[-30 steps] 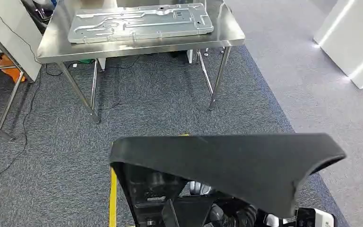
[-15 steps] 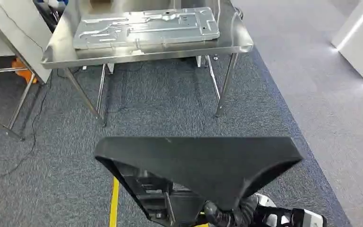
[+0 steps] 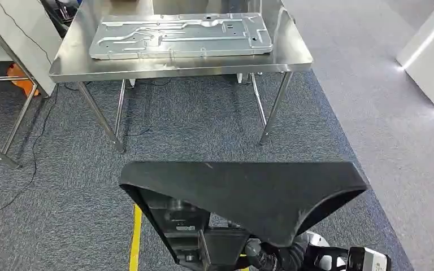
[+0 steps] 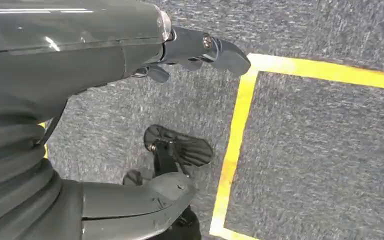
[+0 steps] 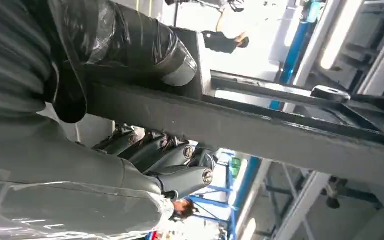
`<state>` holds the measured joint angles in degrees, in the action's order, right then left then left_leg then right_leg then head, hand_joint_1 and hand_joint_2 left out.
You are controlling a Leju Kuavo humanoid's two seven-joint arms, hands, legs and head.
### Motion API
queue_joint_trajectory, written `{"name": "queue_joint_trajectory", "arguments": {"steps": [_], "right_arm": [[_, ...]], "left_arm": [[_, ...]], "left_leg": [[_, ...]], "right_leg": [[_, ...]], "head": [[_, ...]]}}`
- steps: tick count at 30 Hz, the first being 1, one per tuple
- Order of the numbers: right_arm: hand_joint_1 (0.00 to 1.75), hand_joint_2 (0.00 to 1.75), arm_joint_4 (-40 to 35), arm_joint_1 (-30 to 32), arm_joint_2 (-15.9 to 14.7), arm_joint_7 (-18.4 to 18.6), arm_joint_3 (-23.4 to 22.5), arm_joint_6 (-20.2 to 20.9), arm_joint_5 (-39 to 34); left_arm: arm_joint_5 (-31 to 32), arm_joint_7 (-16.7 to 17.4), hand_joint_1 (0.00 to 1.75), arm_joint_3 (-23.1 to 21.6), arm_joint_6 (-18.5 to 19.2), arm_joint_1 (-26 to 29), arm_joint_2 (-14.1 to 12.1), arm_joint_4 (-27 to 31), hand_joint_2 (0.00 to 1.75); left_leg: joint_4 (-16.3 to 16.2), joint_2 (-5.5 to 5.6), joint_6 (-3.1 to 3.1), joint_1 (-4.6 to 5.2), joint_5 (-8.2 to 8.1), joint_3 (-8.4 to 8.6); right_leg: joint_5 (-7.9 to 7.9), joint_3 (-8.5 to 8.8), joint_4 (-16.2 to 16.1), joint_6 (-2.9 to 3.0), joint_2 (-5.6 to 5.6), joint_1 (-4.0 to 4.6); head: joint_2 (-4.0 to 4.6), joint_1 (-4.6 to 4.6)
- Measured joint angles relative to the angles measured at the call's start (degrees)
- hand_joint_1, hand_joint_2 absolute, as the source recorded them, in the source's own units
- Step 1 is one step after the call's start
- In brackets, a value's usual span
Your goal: Take the parts from the cabinet and place them on the table.
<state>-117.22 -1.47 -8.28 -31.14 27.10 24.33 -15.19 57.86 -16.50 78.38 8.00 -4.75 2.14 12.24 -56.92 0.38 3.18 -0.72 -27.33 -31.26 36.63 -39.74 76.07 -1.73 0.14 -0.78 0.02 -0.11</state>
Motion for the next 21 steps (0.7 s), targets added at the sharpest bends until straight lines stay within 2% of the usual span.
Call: {"name": "queue_joint_trajectory", "arguments": {"steps": [1, 3, 4, 5, 8, 9, 10, 11, 13, 14, 15, 16, 17, 18, 19, 20, 21], "right_arm": [[1.43, 1.75, 0.0, 0.0, 0.0, 0.0, 0.0, -0.1, 0.0], [1.43, 1.75, 0.0, 0.0, 0.0, 0.0, 0.0, -0.5, 0.0], [1.43, 1.75, 0.0, 0.0, -0.1, -0.1, 0.0, -0.5, 0.0], [1.43, 1.75, 0.0, 0.1, -0.1, -0.1, -0.1, -0.7, 0.0], [1.43, 1.75, -0.1, 0.1, -0.1, -0.2, -0.1, -0.7, 0.0], [1.43, 1.75, -0.3, 0.1, -0.1, -0.2, -0.1, -0.7, 0.0], [1.43, 1.75, -0.4, 0.1, -0.1, -0.2, -0.1, -0.7, 0.0], [1.43, 1.75, -0.4, 0.0, -0.1, -0.2, -0.1, -0.6, 0.0], [1.43, 1.75, -0.4, 0.1, -0.1, -0.2, -0.1, -0.6, 0.1], [1.43, 1.75, -0.4, 0.2, -0.1, -0.2, -0.1, -0.6, 0.1], [1.43, 1.75, -0.4, 0.3, -0.1, -0.2, -0.1, -0.7, 0.1], [1.43, 1.75, -0.4, 0.4, -0.1, -0.3, -0.1, -0.8, 0.1], [1.43, 1.75, -0.4, 0.6, -0.1, -0.4, -0.1, -0.9, 0.2], [1.43, 1.75, -0.4, 0.7, -0.1, -0.5, -0.1, -1.0, 0.2], [1.43, 1.75, -0.4, 0.7, -0.1, -0.6, -0.1, -1.0, 0.2], [1.43, 1.75, -0.4, 0.7, -0.1, -0.6, -0.1, -1.3, 0.3], [1.43, 1.75, -0.5, 0.7, -0.1, -0.7, -0.1, -1.6, 0.3]], "left_arm": [[0.1, 0.0, 0.0, 0.0, 0.0, 0.0, 0.0, 0.0, 1.75], [0.2, 0.0, 0.0, 0.0, 0.2, 0.0, 0.0, 0.0, 1.75], [0.2, 0.0, 0.0, 0.0, 0.2, 0.0, 0.1, 0.0, 1.75], [0.2, 0.0, 0.0, 0.0, 0.2, -0.1, 0.2, 0.0, 1.75], [0.3, -0.1, 0.0, 0.0, 0.2, -0.2, 0.2, 0.0, 1.75], [0.3, -0.1, 0.0, 0.0, 0.2, -0.3, 0.1, 0.0, 1.75], [0.3, -0.1, 0.0, 0.0, 0.2, -0.3, 0.2, 0.0, 1.75], [0.3, -0.1, 0.0, 0.0, 0.2, -0.4, 0.2, 0.0, 1.75], [0.3, -0.1, 0.0, 0.0, 0.2, -0.4, 0.2, 0.0, 1.75], [0.3, -0.1, 0.0, 0.0, 0.2, -0.2, 0.2, 0.0, 1.75], [0.3, -0.1, 0.0, 0.0, 0.2, -0.1, 0.2, 0.0, 1.75], [0.3, -0.1, 0.0, 0.0, 0.2, 0.0, 0.2, 0.0, 1.75], [0.3, -0.2, 0.0, 0.0, 0.2, 0.0, 0.2, 0.0, 1.75], [0.3, -0.2, 0.0, 0.0, 0.2, 0.0, 0.2, 0.0, 1.75], [0.3, -0.2, 0.0, 0.0, 0.2, 0.1, 0.2, 0.0, 1.75], [0.3, -0.2, 0.0, 0.0, 0.2, 0.1, 0.2, 0.0, 1.75], [0.3, -0.4, 0.0, 0.0, 0.3, 0.0, 0.2, 0.0, 1.75]], "left_leg": [[0.0, 0.09, -0.09, 0.0, -0.49, 0.66], [0.0, 0.32, -0.4, 0.03, -1.58, 2.33], [0.1, 0.41, -0.63, 0.03, -2.07, 2.69], [0.0, 0.47, -1.14, 0.43, -2.67, 2.96], [0.6, 0.44, -2.01, 0.06, -3.16, 3.42], [0.9, 0.32, -2.43, 0.44, -3.45, 3.89], [0.0, 0.11, -2.54, 0.16, -3.96, 3.9], [-2.6, -0.02, -2.65, 0.1, -5.44, 2.64], [-12.2, -0.03, -3.13, -0.11, -9.39, -2.83], [-16.1, -0.03, -3.39, -0.17, -10.28, -5.48], [-18.0, -0.03, -3.6, -0.28, -9.76, -7.24], [-16.9, -0.06, -3.75, -0.44, -7.86, -7.5], [-13.1, -0.09, -3.8, -0.63, -4.47, -6.43], [-7.5, -0.17, -3.83, -0.8, -0.53, -4.41], [-2.8, -0.37, -3.81, -0.89, 1.93, -2.91], [-2.8, -0.41, -3.77, -0.4, 0.93, -2.58], [-1.6, -0.32, -2.96, -0.32, 0.55, -1.83]], "right_leg": [[-2.78, -0.03, -2.0, -0.03, 0.0, -0.12], [-10.24, 3.17, -12.0, 0.44, -0.02, -0.08], [-12.72, 4.5, -16.4, 0.94, -0.11, 0.15], [-11.64, 5.35, -17.4, 1.24, -0.11, 0.52], [-10.92, 5.5, -17.7, 1.95, -0.18, 0.82], [-11.02, 5.99, -18.6, 2.22, -0.24, 0.24], [-11.1, 6.74, -19.2, 2.48, -0.06, 0.03], [-10.86, 7.26, -19.5, 2.96, 0.09, -0.08], [-10.16, 7.85, -19.5, 3.21, 0.26, -0.02], [-9.8, 8.08, -19.4, 3.19, 0.26, -0.01], [-9.4, 8.41, -19.3, 3.15, 0.2, -0.04], [-8.99, 8.86, -19.3, 3.0, 0.13, -0.07], [-8.37, 9.56, -19.1, 2.78, 0.06, -0.16], [-7.64, 10.44, -18.9, 2.47, 0.05, -0.29], [-7.0, 11.19, -18.9, 2.08, 0.09, -0.35], [-6.69, 11.31, -19.1, 1.64, 0.07, -0.06], [-6.57, 11.13, -18.8, 1.22, -0.08, 0.01]], "head": [[0.0, 0.0], [0.0, 0.0], [0.0, 0.0], [0.0, 0.0], [0.0, 0.02], [0.0, 0.0], [0.0, 0.02], [0.0, 0.0], [0.0, 0.02], [0.0, 0.02], [0.0, 0.02], [0.0, 0.0], [0.0, 0.02], [0.0, 0.0], [0.0, 0.02], [0.0, 0.04], [-0.02, -0.02]]}}
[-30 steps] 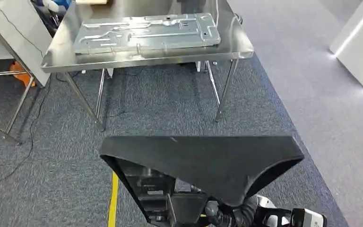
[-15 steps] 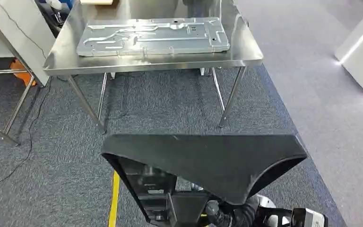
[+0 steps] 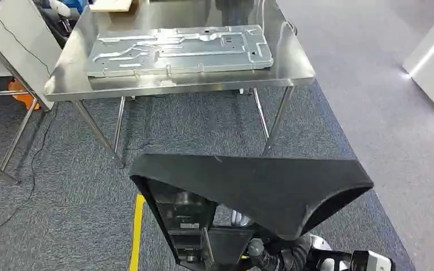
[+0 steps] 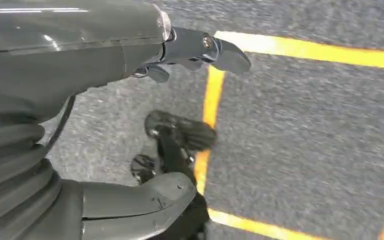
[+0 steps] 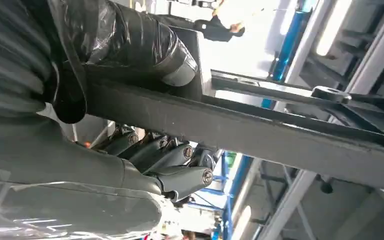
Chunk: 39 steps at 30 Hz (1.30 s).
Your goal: Take the parts from the cabinet and place them on the table.
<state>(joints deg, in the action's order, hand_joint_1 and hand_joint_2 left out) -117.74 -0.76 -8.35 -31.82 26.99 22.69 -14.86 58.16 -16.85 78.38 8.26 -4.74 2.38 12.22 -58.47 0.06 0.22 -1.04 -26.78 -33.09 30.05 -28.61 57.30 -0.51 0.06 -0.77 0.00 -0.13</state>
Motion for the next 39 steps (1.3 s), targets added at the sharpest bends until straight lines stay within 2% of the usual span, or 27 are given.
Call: {"name": "queue_joint_trajectory", "arguments": {"steps": [3, 5, 7, 8, 9, 10, 11, 13, 14, 15, 16, 18, 19, 20, 21, 23, 24, 25, 26, 28, 29, 30, 31, 35, 36, 38, 39], "right_arm": [[1.43, 1.75, 0.0, 0.1, 0.0, 0.0, 0.0, -0.2, 0.1], [1.43, 1.75, -0.3, 0.0, 0.0, 0.0, 0.0, -0.3, 0.3], [1.43, 1.75, -0.4, -0.1, 0.0, 0.1, 0.0, -0.4, 0.4], [1.43, 1.75, -0.4, 0.0, 0.0, 0.2, 0.0, -0.4, 0.5], [1.43, 1.75, -0.4, 0.0, 0.0, 0.4, 0.0, -0.5, 0.5], [1.43, 1.75, -0.4, 0.0, 0.0, 0.5, 0.0, -0.6, 0.5], [1.43, 1.75, -0.4, -0.1, 0.0, 0.6, 0.0, -0.8, 0.5], [1.43, 1.75, -0.4, -0.1, 0.0, 0.9, 0.0, -1.1, 0.7], [1.43, 1.75, -0.4, -0.1, 0.0, 0.9, 0.0, -1.2, 0.8], [1.43, 1.75, -0.5, -0.1, 0.0, 0.9, 0.0, -1.3, 0.8], [1.43, 1.75, -0.7, -0.2, 0.0, 0.9, 0.0, -1.4, 0.8], [1.43, 1.75, -0.9, -0.1, 0.0, 0.9, 0.0, -1.7, 0.8], [1.43, 1.75, -1.2, 0.0, 0.0, 0.9, 0.0, -1.9, 0.8], [1.43, 1.75, -1.3, 0.0, 0.0, 0.9, 0.0, -2.1, 0.8], [1.43, 1.75, -1.3, -0.1, 0.0, 0.8, 0.0, -2.1, 0.8], [1.43, 1.75, -1.3, -0.1, 0.0, 0.9, 0.0, -2.2, 0.8], [1.43, 1.75, -1.3, 0.0, 0.0, 0.9, 0.0, -2.2, 0.8], [1.43, 1.75, -1.3, 0.0, 0.0, 0.9, 0.0, -2.2, 0.8], [1.43, 1.75, -1.3, 0.0, 0.1, 0.9, 0.0, -2.3, 0.8], [1.43, 1.75, -1.3, 0.1, 0.1, 0.9, 0.0, -2.3, 0.8], [1.43, 1.75, -1.3, 0.1, 0.1, 0.9, 0.0, -2.3, 0.8], [1.43, 1.75, -1.3, 0.0, 0.1, 0.9, 0.0, -2.3, 0.8], [1.43, 1.75, -1.3, 0.0, 0.1, 0.9, 0.0, -2.3, 0.8], [1.43, 1.75, -1.4, 0.1, 0.1, 0.8, 0.0, -2.4, 0.8], [1.43, 1.75, -1.4, 0.0, 0.1, 0.6, 0.0, -2.4, 0.8], [1.43, 1.75, -1.4, 0.1, 0.1, 0.5, 0.0, -2.4, 0.8], [1.43, 1.75, -1.4, 0.2, 0.1, 0.5, 0.0, -2.4, 0.8]], "left_arm": [[0.0, 0.0, 0.0, 0.0, 0.0, 0.1, 0.0, 0.0, 1.75], [0.0, -0.1, 0.0, 0.0, 0.0, 0.1, 0.0, 0.0, 1.75], [0.0, -0.2, 0.0, 0.0, 0.1, -0.1, 0.0, 0.0, 1.75], [0.0, -0.2, 0.0, 0.0, 0.1, -0.1, 0.0, 0.0, 1.75], [0.0, -0.3, 0.0, 0.0, 0.2, -0.1, 0.0, 0.0, 1.75], [0.0, -0.3, 0.0, 0.0, 0.2, 0.0, 0.0, 0.0, 1.75], [0.0, -0.3, 0.0, 0.0, 0.2, 0.0, 0.0, 0.0, 1.75], [0.0, -0.5, 0.0, 0.0, 0.3, -0.1, 0.0, 0.0, 1.75], [0.0, -0.5, 0.0, 0.0, 0.3, 0.1, 0.3, -0.1, 1.75], [0.0, -0.6, 0.0, 0.0, 0.3, -0.2, 0.4, -0.1, 1.75], [0.0, -0.6, 0.0, 0.0, 0.3, -0.2, 0.4, -0.1, 1.75], [0.0, -0.6, 0.0, 0.0, 0.3, -0.2, 0.4, -0.1, 1.75], [0.0, -0.7, 0.0, 0.0, 0.3, -0.3, 0.3, -0.1, 1.75], [0.0, -0.7, 0.0, 0.0, 0.3, -0.4, 0.4, -0.1, 1.75], [0.0, -0.7, 0.0, 0.0, 0.5, -0.4, 0.4, -0.1, 1.75], [0.0, -0.7, 0.0, 0.0, 0.5, -0.5, 0.3, -0.1, 1.75], [0.0, -0.7, 0.0, 0.0, 0.5, -0.3, 0.3, -0.1, 1.75], [0.0, -0.7, 0.0, 0.0, 0.5, -0.1, 0.3, -0.1, 1.75], [0.0, -0.7, 0.0, 0.0, 0.4, 0.0, 0.3, -0.1, 1.75], [0.0, -0.7, 0.0, 0.0, 0.4, -0.1, 0.2, -0.1, 1.75], [0.0, -0.7, 0.0, 0.0, 0.4, 0.0, 0.2, -0.1, 1.75], [0.0, -0.7, 0.0, 0.0, 0.4, 0.0, 0.2, -0.1, 1.75], [0.0, -0.7, 0.0, 0.0, 0.4, -0.2, 0.1, -0.1, 1.75], [-0.1, -0.7, 0.0, 0.0, 0.3, 0.0, 0.1, -0.1, 1.75], [-0.1, -0.7, 0.0, 0.0, 0.3, -0.1, 0.1, -0.1, 1.75], [-0.1, -0.7, 0.0, 0.0, 0.3, -0.2, 0.1, -0.1, 1.75], [-0.1, -0.7, 0.0, 0.0, 0.3, -0.2, 0.1, -0.1, 1.75]], "left_leg": [[0.1, 0.11, 1.13, 0.16, -0.29, -0.09], [0.7, 0.12, 2.01, -0.16, -0.46, 0.86], [0.7, 0.11, 2.58, -0.02, -0.92, 1.23], [0.7, 0.13, 2.71, 0.12, -1.17, 1.38], [0.6, 0.17, 2.77, 0.25, -1.43, 1.65], [0.6, 0.31, 2.74, 0.37, -1.77, 2.1], [0.6, 0.44, 2.72, 0.49, -2.18, 2.73], [0.7, 0.63, 2.59, 0.78, -3.08, 4.29], [1.0, 0.7, 2.47, 0.56, -3.42, 4.34], [0.9, 0.79, 2.05, 0.81, -3.62, 4.52], [1.0, 0.68, 1.69, 0.44, -3.65, 4.26], [1.9, 0.46, 1.17, 0.39, -3.72, 4.65], [2.0, 0.33, 0.8, 0.85, -4.2, 5.07], [0.9, 0.26, 0.68, 0.68, -4.63, 5.18], [-2.4, 0.3, 0.5, 0.53, -6.22, 3.54], [-11.7, 0.26, -0.06, 0.23, -9.46, -2.07], [-15.2, 0.26, -0.32, 0.14, -10.03, -4.62], [-16.1, 0.25, -0.49, 0.07, -9.05, -5.94], [-14.1, 0.24, -0.58, -0.06, -6.49, -5.73], [-5.0, 0.13, -0.56, -0.19, 0.32, -2.66], [-0.9, 0.01, -0.39, -0.2, 2.03, -1.25], [-0.6, 0.06, -0.23, 0.31, 1.07, -0.51], [-0.4, 0.17, 0.48, 0.34, 0.51, -0.35], [0.6, 0.28, 1.75, 0.03, 0.22, 0.39], [0.8, 0.23, 2.21, 0.03, -0.07, 0.73], [0.8, 0.2, 2.65, 0.12, -0.53, 1.06], [0.7, 0.21, 2.68, 0.17, -0.79, 1.26]], "right_leg": [[0.19, 0.38, -0.7, -0.76, 0.06, -0.09], [1.85, -0.19, 1.7, -1.18, 0.03, -0.23], [5.92, -5.85, 11.7, -1.37, 0.03, -0.16], [7.22, -8.78, 16.3, -1.39, 0.03, -0.15], [7.19, -10.94, 19.0, -1.36, 0.03, -0.12], [5.46, -11.73, 18.7, -1.15, 0.03, -0.09], [2.46, -11.0, 15.7, -0.8, 0.02, 0.02], [-4.48, -7.27, 5.6, 0.49, -0.04, 0.61], [-4.79, -6.14, 3.3, 1.54, -0.11, 1.0], [-4.9, -6.04, 2.2, 1.8, -0.06, 1.36], [-4.02, -5.67, 1.5, 1.97, -0.01, 1.62], [-3.83, -5.48, 0.9, 2.2, -0.17, 1.64], [-4.13, -4.33, -0.5, 2.18, -0.13, 0.53], [-4.07, -3.49, -1.2, 2.11, -0.02, 0.68], [-3.91, -2.87, -1.6, 2.38, 0.16, 0.55], [-3.34, -2.27, -1.6, 2.45, 0.24, 0.55], [-2.94, -1.97, -1.5, 2.43, 0.23, 0.55], [-2.53, -1.55, -1.4, 2.36, 0.14, 0.51], [-2.04, -0.93, -1.4, 2.18, 0.01, 0.45], [-0.84, 0.49, -1.0, 1.75, -0.02, 0.34], [-0.09, 0.84, -0.8, 1.38, 0.04, 0.32], [0.38, 0.89, -0.4, 0.85, -0.02, 0.74], [0.42, 0.82, -0.5, 0.55, -0.1, 0.56], [1.45, 1.3, -0.1, -0.62, -0.04, 0.3], [2.64, -0.09, 2.7, -0.83, -0.07, 0.31], [6.37, -6.0, 12.6, -1.21, -0.06, 0.17], [7.14, -8.78, 16.5, -1.33, -0.06, 0.07]], "head": [[0.02, 0.06], [0.02, 0.09], [0.02, 0.09], [0.02, 0.04], [0.02, 0.06], [0.02, 0.06], [0.02, 0.06], [0.02, 0.06], [0.02, 0.04], [0.02, 0.11], [0.02, 0.15], [0.02, 0.15], [0.0, 0.13], [0.02, 0.11], [0.02, 0.06], [0.02, 0.06], [0.02, 0.09], [0.02, 0.04], [0.02, 0.06], [0.02, 0.06], [0.02, 0.09], [0.02, 0.06], [0.02, 0.06], [0.02, 0.09], [0.02, 0.09], [0.02, 0.09], [0.02, 0.09]]}}
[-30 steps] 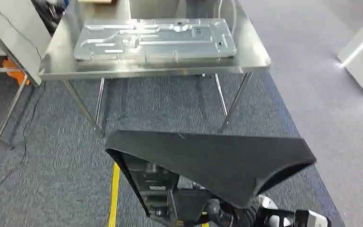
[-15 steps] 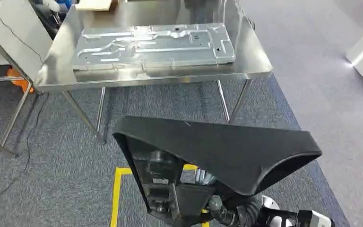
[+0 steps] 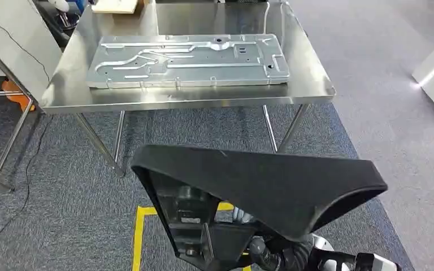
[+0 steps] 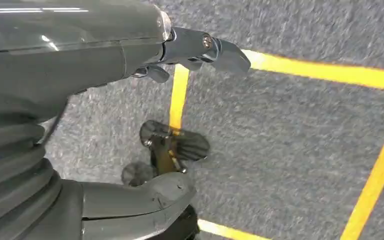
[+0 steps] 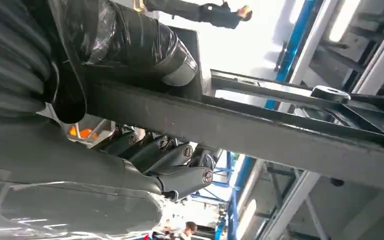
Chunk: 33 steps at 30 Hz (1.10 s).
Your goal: Take the parts from the cabinet and place them on the table.
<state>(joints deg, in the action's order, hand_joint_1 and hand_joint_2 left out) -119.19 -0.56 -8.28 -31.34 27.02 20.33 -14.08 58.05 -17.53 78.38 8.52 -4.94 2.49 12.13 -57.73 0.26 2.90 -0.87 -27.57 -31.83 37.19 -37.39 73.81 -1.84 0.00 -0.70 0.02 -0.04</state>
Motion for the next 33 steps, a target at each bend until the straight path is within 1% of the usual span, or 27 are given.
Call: {"name": "queue_joint_trajectory", "arguments": {"steps": [1, 2, 3, 4, 5, 6, 7, 9, 10, 11, 12, 14, 15, 16, 17, 18, 20, 21, 22, 23, 25, 27, 28, 30, 31, 32, 33], "right_arm": [[1.43, 1.75, 0.0, 0.1, 0.0, 0.0, 0.0, 0.0, 0.0], [1.43, 1.75, 0.0, 0.1, 0.0, -0.1, 0.0, 0.0, 0.0], [1.43, 1.75, 0.0, 0.1, 0.0, -0.3, 0.0, -0.1, 0.0], [1.43, 1.75, 0.0, 0.1, 0.0, -0.6, 0.0, -0.5, 0.2], [1.43, 1.75, -0.1, 0.2, 0.0, -0.8, 0.0, -0.9, 0.3], [1.43, 1.75, -0.2, 0.3, 0.0, -1.1, -0.1, -1.2, 0.4], [1.43, 1.75, -0.6, 0.4, 0.0, -1.3, -0.2, -1.3, 0.4], [1.43, 1.75, -0.9, 0.6, 0.0, -1.5, -0.4, -1.5, 0.5], [1.43, 1.75, -1.1, 0.7, 0.0, -1.6, -0.5, -1.5, 0.5], [1.43, 1.75, -1.4, 0.7, 0.0, -1.6, -0.6, -1.5, 0.5], [1.43, 1.75, -1.6, 0.7, 0.0, -1.7, -0.6, -1.3, 0.4], [1.43, 1.75, -1.7, 0.7, 0.0, -1.6, -0.9, -1.1, 0.2], [1.43, 1.75, -1.7, 0.8, 0.0, -1.5, -0.9, -1.1, 0.1], [1.43, 1.75, -1.7, 0.8, 0.0, -1.5, -1.0, -1.0, 0.0], [1.43, 1.75, -1.7, 0.8, 0.0, -1.5, -1.1, -0.9, -0.1], [1.43, 1.75, -1.7, 0.8, 0.0, -1.5, -1.2, -0.8, -0.2], [1.43, 1.75, -1.7, 0.8, 0.0, -1.5, -1.4, -0.8, -0.2], [1.43, 1.75, -1.7, 0.8, 0.0, -1.5, -1.5, -0.8, -0.3], [1.43, 1.75, -1.7, 0.7, 0.0, -1.4, -1.5, -0.8, -0.3], [1.43, 1.75, -1.8, 0.8, 0.0, -1.3, -1.6, -0.8, -0.3], [1.43, 1.75, -1.8, 0.9, 0.0, -1.2, -1.8, -0.6, -0.3], [1.43, 1.75, -1.9, 0.9, 0.0, -1.1, -1.9, -0.7, -0.3], [1.43, 1.75, -1.9, 0.9, 0.0, -1.2, -2.1, -0.7, -0.4], [1.43, 1.75, -1.9, 1.2, 0.0, -1.1, -2.3, -0.6, -0.4], [1.43, 1.75, -1.9, 1.4, 0.0, -1.1, -2.3, -0.6, -0.4], [1.43, 1.75, -1.9, 1.5, 0.0, -1.1, -2.4, -0.5, -0.5], [1.43, 1.75, -1.9, 1.6, -0.1, -1.1, -2.4, -0.3, -0.5]], "left_arm": [[0.0, 0.0, 0.0, 0.0, 0.0, 0.0, 0.0, 0.0, 1.75], [-0.1, 0.0, 0.0, 0.0, -0.1, 0.1, 0.0, 0.0, 1.75], [-0.1, 0.0, 0.0, 0.0, -0.2, 0.2, 0.0, 0.0, 1.75], [-0.1, 0.0, 0.0, 0.0, -0.3, 0.1, 0.0, 0.0, 1.75], [-0.1, 0.0, 0.0, 0.0, -0.3, 0.1, 0.0, 0.0, 1.75], [-0.1, 0.0, 0.0, 0.0, -0.3, 0.1, 0.0, 0.0, 1.75], [-0.1, 0.0, 0.0, 0.1, -0.3, 0.1, 0.0, 0.0, 1.75], [-0.1, 0.0, 0.0, 0.1, -0.3, 0.1, 0.0, 0.0, 1.75], [-0.2, 0.0, 0.0, 0.1, -0.3, 0.0, 0.0, 0.0, 1.75], [-0.2, 0.0, 0.0, 0.1, -0.3, 0.0, 0.0, 0.0, 1.75], [-0.3, 0.0, 0.0, 0.1, -0.3, 0.0, 0.0, 0.0, 1.75], [-0.2, 0.0, 0.0, 0.2, -0.3, -0.1, 0.0, 0.0, 1.75], [-0.2, 0.0, 0.0, 0.2, -0.3, 0.0, 0.0, 0.0, 1.75], [-0.2, 0.0, 0.0, 0.2, -0.3, 0.3, 0.0, 0.0, 1.75], [-0.2, 0.0, 0.0, 0.2, -0.3, 0.4, 0.0, 0.0, 1.75], [-0.2, 0.0, 0.0, 0.2, -0.2, 0.4, -0.1, 0.0, 1.75], [0.0, -0.1, 0.0, 0.2, -0.2, 0.4, -0.1, 0.0, 1.75], [0.0, -0.1, 0.0, 0.2, -0.2, 0.5, -0.2, 0.0, 1.75], [0.1, -0.2, 0.0, 0.2, -0.2, 0.4, -0.1, 0.0, 1.75], [0.1, -0.2, 0.0, 0.2, -0.1, 0.3, -0.2, 0.0, 1.75], [0.1, -0.4, 0.0, 0.2, 0.1, 0.5, -0.2, 0.0, 1.75], [0.1, -0.5, 0.0, 0.2, 0.2, 0.5, -0.2, 0.0, 1.75], [0.1, -0.5, 0.0, 0.2, 0.2, 0.4, -0.2, 0.0, 1.75], [0.1, -0.6, 0.0, 0.2, 0.2, 0.3, -0.2, 0.0, 1.75], [0.1, -0.7, 0.0, 0.2, 0.2, 0.3, -0.2, 0.0, 1.75], [0.1, -0.7, 0.0, 0.2, 0.2, 0.4, -0.2, 0.0, 1.75], [0.1, -0.7, 0.0, 0.2, 0.2, 0.5, -0.2, 0.0, 1.75]], "left_leg": [[0.0, 0.07, -0.04, 0.04, -0.3, 0.35], [0.0, 0.11, -0.1, 0.05, -0.67, 0.85], [0.0, 0.23, -0.19, 0.06, -1.16, 1.6], [0.0, 0.31, -0.37, 0.1, -1.66, 2.48], [0.1, 0.36, -0.59, 0.1, -2.18, 3.28], [0.4, 0.33, -0.89, 0.28, -2.48, 3.49], [0.3, 0.53, -1.27, 0.19, -2.62, 3.42], [1.0, 0.26, -1.73, 0.1, -2.75, 3.49], [1.4, 0.17, -2.05, 0.24, -2.83, 3.89], [1.1, 0.05, -2.37, 0.24, -3.26, 4.3], [-0.7, -0.02, -2.62, 0.21, -3.94, 3.73], [-9.0, -0.01, -3.01, 0.1, -7.77, -1.01], [-13.8, 0.0, -3.23, 0.09, -9.29, -4.04], [-16.7, -0.01, -3.38, 0.08, -9.43, -6.23], [-16.7, -0.01, -3.46, 0.03, -8.09, -6.97], [-13.9, -0.02, -3.45, -0.02, -5.09, -6.34], [-4.5, -0.1, -3.32, -0.13, 1.71, -2.9], [-1.9, -0.11, -3.16, -0.09, 2.29, -1.58], [-0.9, -0.1, -3.05, 0.34, 1.77, -1.1], [-0.8, -0.03, -2.22, 0.3, 1.37, -1.09], [-0.5, 0.03, -1.72, 0.41, 1.17, -1.16], [0.2, 0.04, -0.74, -0.04, 1.09, -0.21], [0.3, -0.04, -0.35, -0.05, 0.84, 0.0], [0.2, -0.05, 0.04, 0.1, 0.37, 0.27], [0.2, -0.04, 0.08, 0.16, 0.07, 0.47], [0.2, 0.03, -0.01, 0.2, -0.26, 0.91], [0.2, 0.09, -0.11, 0.23, -0.63, 1.54]], "right_leg": [[-0.5, -1.76, 1.8, -0.02, 0.01, -0.06], [-2.43, -2.16, 0.8, 0.04, 0.01, -0.07], [-5.89, -1.22, -2.8, 0.23, 0.01, -0.06], [-9.7, 0.67, -8.0, 0.57, 0.0, -0.01], [-12.71, 2.4, -13.2, 1.1, -0.01, 0.15], [-11.53, 3.08, -13.6, 1.46, -0.01, 0.78], [-11.32, 3.75, -15.1, 1.92, 0.03, 0.86], [-10.72, 3.81, -15.5, 2.21, -0.18, 0.93], [-10.69, 4.09, -16.0, 2.38, -0.28, 0.8], [-10.91, 4.99, -17.0, 2.6, -0.17, -0.06], [-10.75, 5.66, -17.4, 2.91, -0.19, 0.04], [-10.28, 6.09, -17.5, 3.35, 0.08, 0.11], [-9.92, 6.35, -17.5, 3.44, 0.11, 0.14], [-9.59, 6.6, -17.3, 3.41, 0.07, 0.15], [-9.25, 6.96, -17.2, 3.36, -0.02, 0.14], [-8.71, 7.62, -17.1, 3.2, -0.08, 0.1], [-7.61, 9.32, -17.1, 2.76, -0.05, 0.01], [-7.07, 9.84, -17.2, 2.42, 0.01, -0.01], [-6.76, 9.76, -17.0, 1.96, -0.1, 0.35], [-6.82, 9.62, -17.1, 1.69, -0.09, 0.34], [-6.74, 9.79, -17.6, 1.25, -0.07, 0.35], [-5.72, 10.03, -16.3, 0.56, -0.04, 0.14], [-4.19, 8.24, -13.0, 0.38, -0.02, 0.15], [-0.33, 2.15, -2.8, 0.01, -0.01, -0.08], [0.37, -0.74, 1.2, -0.07, -0.01, -0.09], [-0.62, -2.22, 2.3, -0.02, -0.01, -0.07], [-3.07, -2.2, 0.5, 0.12, -0.01, -0.05]], "head": [[0.0, 0.0], [0.0, 0.0], [0.0, 0.0], [0.0, 0.0], [0.0, 0.0], [0.0, 0.0], [0.0, 0.05], [0.0, 0.02], [0.0, 0.02], [0.0, 0.0], [0.0, 0.02], [0.0, 0.0], [0.0, 0.02], [0.0, 0.0], [0.0, 0.0], [0.0, 0.0], [0.0, 0.0], [0.0, 0.02], [0.0, 0.02], [0.0, 0.02], [0.0, 0.02], [0.0, 0.04], [0.0, 0.04], [0.0, 0.02], [0.0, 0.04], [0.0, 0.02], [0.0, 0.04]]}}
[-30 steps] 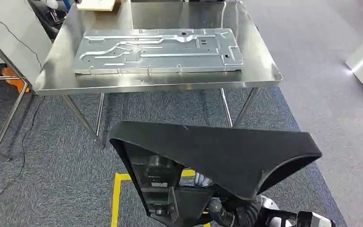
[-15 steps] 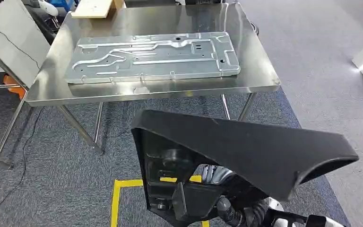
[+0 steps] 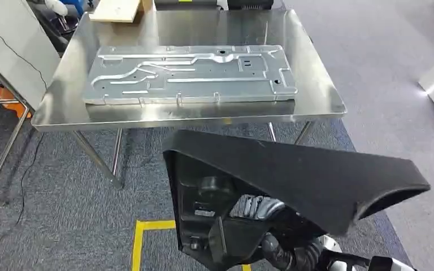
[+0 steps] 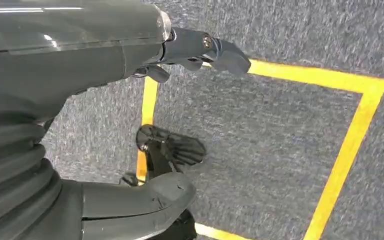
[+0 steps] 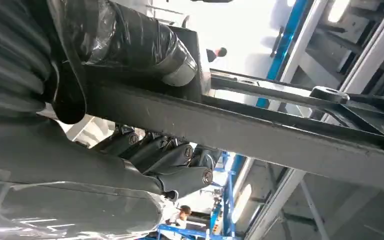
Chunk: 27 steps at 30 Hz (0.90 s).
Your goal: Take the parts from the cabinet and place them on the table.
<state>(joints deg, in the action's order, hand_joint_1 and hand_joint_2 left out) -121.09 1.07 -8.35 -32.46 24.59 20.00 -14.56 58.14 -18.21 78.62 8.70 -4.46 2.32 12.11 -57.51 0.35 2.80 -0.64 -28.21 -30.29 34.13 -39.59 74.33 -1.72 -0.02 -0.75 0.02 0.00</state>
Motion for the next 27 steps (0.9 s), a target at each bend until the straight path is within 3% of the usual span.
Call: {"name": "queue_joint_trajectory", "arguments": {"steps": [2, 3, 4, 7, 8, 9, 10, 11, 13, 14, 15, 16, 18, 20, 22, 24, 25, 27], "right_arm": [[1.43, 1.75, 0.0, 0.0, 0.0, 0.0, -0.1, 0.4, 0.0], [1.43, 1.75, 0.0, 0.0, 0.0, 0.0, -0.1, 0.5, 0.0], [1.43, 1.75, 0.0, 0.0, -0.1, 0.0, -0.1, 0.5, 0.0], [1.43, 1.75, 0.0, 0.0, -0.1, 0.0, -0.2, 0.5, 0.0], [1.43, 1.75, 0.0, 0.0, -0.1, 0.0, -0.2, 0.5, 0.0], [1.43, 1.75, 0.0, 0.1, -0.1, 0.0, -0.2, 0.5, 0.0], [1.43, 1.75, 0.0, 0.0, -0.1, 0.0, -0.2, 0.7, 0.0], [1.43, 1.75, 0.0, 0.0, -0.1, 0.0, -0.2, 0.8, 0.0], [1.43, 1.75, 0.0, 0.1, -0.1, 0.2, -0.2, 0.8, 0.0], [1.43, 1.75, 0.1, 0.1, -0.1, 0.2, -0.2, 0.9, 0.0], [1.43, 1.75, 0.1, 0.1, -0.1, 0.3, -0.2, 1.0, 0.0], [1.43, 1.75, 0.1, 0.2, -0.1, 0.3, -0.2, 1.1, 0.0], [1.43, 1.75, 0.1, 0.2, -0.1, 0.3, -0.2, 1.2, 0.0], [1.43, 1.75, 0.1, 0.1, -0.1, 0.3, -0.2, 1.3, 0.0], [1.43, 1.75, 0.1, 0.1, -0.1, 0.3, -0.3, 1.3, 0.0], [1.43, 1.75, 0.1, 0.1, -0.1, 0.4, -0.3, 1.3, 0.0], [1.43, 1.75, 0.0, 0.0, -0.1, 0.4, -0.3, 1.3, 0.0], [1.43, 1.75, 0.0, 0.1, -0.1, 0.3, -0.3, 1.3, 0.0]], "left_arm": [[0.0, 0.0, 0.0, 0.0, 0.0, -0.1, 0.0, 0.0, 1.75], [0.0, 0.0, 0.0, 0.0, 0.0, 0.0, 0.0, 0.0, 1.75], [0.0, 0.0, 0.0, 0.0, 0.0, -0.2, 0.4, -0.1, 1.75], [0.0, 0.0, 0.0, 0.0, 0.0, -0.1, 0.3, -0.1, 1.75], [0.0, 0.0, 0.0, 0.0, 0.0, -0.4, 0.3, 0.0, 1.75], [0.0, 0.0, 0.0, 0.0, 0.0, -0.3, 0.3, 0.0, 1.75], [0.0, 0.0, 0.0, 0.0, 0.0, -0.4, 0.3, -0.1, 1.75], [0.0, 0.0, 0.0, 0.0, 0.0, -0.5, 0.3, -0.1, 1.75], [-0.1, 0.0, 0.0, 0.0, 0.0, -0.3, 0.3, -0.1, 1.75], [-0.1, 0.0, 0.0, 0.0, 0.0, -0.2, 0.3, -0.1, 1.75], [-0.2, 0.0, 0.0, 0.1, 0.0, 0.0, 0.3, -0.1, 1.75], [-0.2, 0.0, 0.0, 0.1, 0.0, 0.1, 0.3, -0.1, 1.75], [-0.2, 0.0, 0.0, 0.1, 0.0, 0.1, 0.2, -0.1, 1.75], [-0.2, 0.0, 0.0, 0.1, 0.0, -0.1, 0.2, -0.1, 1.75], [-0.2, 0.0, 0.0, 0.1, 0.0, 0.0, 0.2, -0.1, 1.75], [-0.2, 0.0, 0.0, 0.2, 0.0, 0.0, 0.2, -0.1, 1.75], [-0.2, 0.0, 0.0, 0.2, 0.0, 0.0, 0.2, -0.1, 1.75], [-0.2, 0.0, 0.0, 0.2, 0.0, -0.1, 0.2, -0.1, 1.75]], "left_leg": [[0.1, 0.19, -0.2, 0.05, -1.05, 1.75], [0.2, 0.19, -0.33, -0.03, -1.49, 1.91], [0.3, 0.18, -0.76, 0.21, -1.85, 2.23], [1.2, 0.05, -1.68, -0.18, -2.06, 2.47], [1.7, -0.04, -2.05, 0.29, -2.25, 3.2], [0.9, -0.21, -2.23, 0.01, -2.48, 3.34], [-1.6, -0.17, -2.54, 0.01, -3.6, 2.23], [-5.8, -0.18, -2.81, -0.09, -5.54, -0.16], [-15.7, -0.18, -3.3, -0.15, -8.78, -6.47], [-17.4, -0.18, -3.4, -0.16, -8.38, -8.01], [-16.3, -0.19, -3.46, -0.15, -5.82, -8.57], [-12.8, -0.2, -3.41, -0.16, -2.52, -7.69], [-2.4, -0.27, -2.98, -0.17, 4.28, -4.15], [-0.1, -0.18, -2.16, 0.34, 2.97, -2.65], [0.2, -0.1, -1.5, 0.36, 2.74, -2.81], [0.8, -0.03, -0.79, 0.0, 2.65, -1.78], [0.8, -0.08, -0.31, -0.02, 2.35, -1.36], [0.8, -0.09, 0.06, 0.04, 1.81, -0.99]], "right_leg": [[-7.61, 3.58, -10.2, 0.85, -0.01, 0.23], [-9.7, 5.01, -14.8, 1.54, 0.01, 0.61], [-8.58, 5.59, -15.3, 2.22, 0.06, 1.07], [-8.01, 5.8, -16.3, 2.76, -0.1, 1.31], [-8.13, 6.46, -17.3, 2.9, -0.22, 0.84], [-8.36, 7.5, -18.2, 2.92, -0.11, 0.38], [-8.13, 8.17, -18.6, 3.32, -0.07, 0.3], [-7.88, 8.48, -18.6, 3.44, 0.04, 0.31], [-6.95, 9.18, -18.5, 3.52, 0.08, 0.38], [-6.61, 9.62, -18.5, 3.52, 0.03, 0.38], [-5.98, 10.54, -18.5, 3.42, -0.06, 0.34], [-5.37, 11.38, -18.5, 3.25, -0.14, 0.3], [-4.01, 13.1, -18.5, 2.8, -0.1, 0.27], [-3.23, 13.53, -18.6, 1.9, -0.26, 0.54], [-3.55, 13.93, -18.6, 1.31, -0.17, 0.53], [-3.18, 13.75, -17.6, 0.96, -0.14, 0.43], [-2.45, 12.43, -14.7, 0.69, -0.13, 0.37], [1.08, 6.8, -5.9, 0.12, -0.13, 0.17]], "head": [[0.0, 0.0], [0.0, 0.0], [0.0, -0.02], [0.0, 0.11], [0.0, 0.11], [0.0, 0.11], [0.0, 0.09], [0.0, 0.11], [0.0, 0.11], [0.0, 0.09], [0.0, 0.11], [0.0, 0.09], [0.0, 0.11], [0.0, 0.09], [0.0, 0.11], [0.0, 0.11], [0.0, 0.15], [0.0, 0.13]]}}
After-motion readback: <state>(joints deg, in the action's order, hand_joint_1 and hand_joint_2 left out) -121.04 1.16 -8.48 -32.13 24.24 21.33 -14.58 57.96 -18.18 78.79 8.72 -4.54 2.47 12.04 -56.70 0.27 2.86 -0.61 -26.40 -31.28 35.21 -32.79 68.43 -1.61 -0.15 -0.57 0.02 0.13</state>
